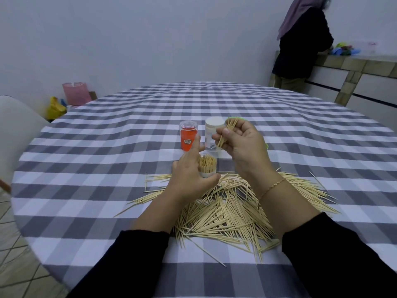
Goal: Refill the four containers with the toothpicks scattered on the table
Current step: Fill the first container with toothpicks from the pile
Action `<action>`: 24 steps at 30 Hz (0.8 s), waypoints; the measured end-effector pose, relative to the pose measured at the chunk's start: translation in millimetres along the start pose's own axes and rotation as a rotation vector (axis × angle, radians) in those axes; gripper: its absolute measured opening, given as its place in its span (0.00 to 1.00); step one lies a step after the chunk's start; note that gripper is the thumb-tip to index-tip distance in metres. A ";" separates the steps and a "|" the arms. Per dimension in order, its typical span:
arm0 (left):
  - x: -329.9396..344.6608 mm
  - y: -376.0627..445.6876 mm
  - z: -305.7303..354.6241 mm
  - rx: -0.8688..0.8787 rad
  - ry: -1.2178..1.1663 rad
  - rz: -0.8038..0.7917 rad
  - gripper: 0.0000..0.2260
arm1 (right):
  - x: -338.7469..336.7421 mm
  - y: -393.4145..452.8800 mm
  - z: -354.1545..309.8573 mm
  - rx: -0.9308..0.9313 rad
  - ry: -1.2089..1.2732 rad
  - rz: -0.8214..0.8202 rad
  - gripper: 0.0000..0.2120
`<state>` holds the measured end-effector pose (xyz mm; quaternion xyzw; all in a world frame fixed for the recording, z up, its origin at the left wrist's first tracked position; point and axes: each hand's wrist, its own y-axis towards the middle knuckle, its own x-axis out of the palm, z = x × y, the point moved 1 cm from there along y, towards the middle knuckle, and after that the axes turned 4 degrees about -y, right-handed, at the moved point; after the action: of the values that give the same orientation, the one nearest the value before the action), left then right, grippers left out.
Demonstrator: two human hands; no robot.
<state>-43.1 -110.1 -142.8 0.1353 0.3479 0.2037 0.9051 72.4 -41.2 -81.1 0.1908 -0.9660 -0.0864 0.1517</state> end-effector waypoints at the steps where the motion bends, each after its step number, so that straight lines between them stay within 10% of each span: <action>1: 0.6 0.5 -0.9 -0.009 0.000 -0.002 0.47 | 2.6 -0.9 0.6 -0.013 -0.037 -0.016 0.08; 18: 3.0 4.0 -6.2 -0.067 0.009 -0.015 0.47 | 5.4 -11.9 27.2 -0.043 -0.271 -0.157 0.25; 24: 2.3 3.3 -3.8 -0.067 0.014 -0.018 0.47 | 8.3 -14.8 27.7 -0.050 -0.312 -0.196 0.14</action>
<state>-45.0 -105.7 -145.6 0.1002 0.3484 0.2080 0.9085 61.1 -54.9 -108.3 0.2646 -0.9521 -0.1533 -0.0047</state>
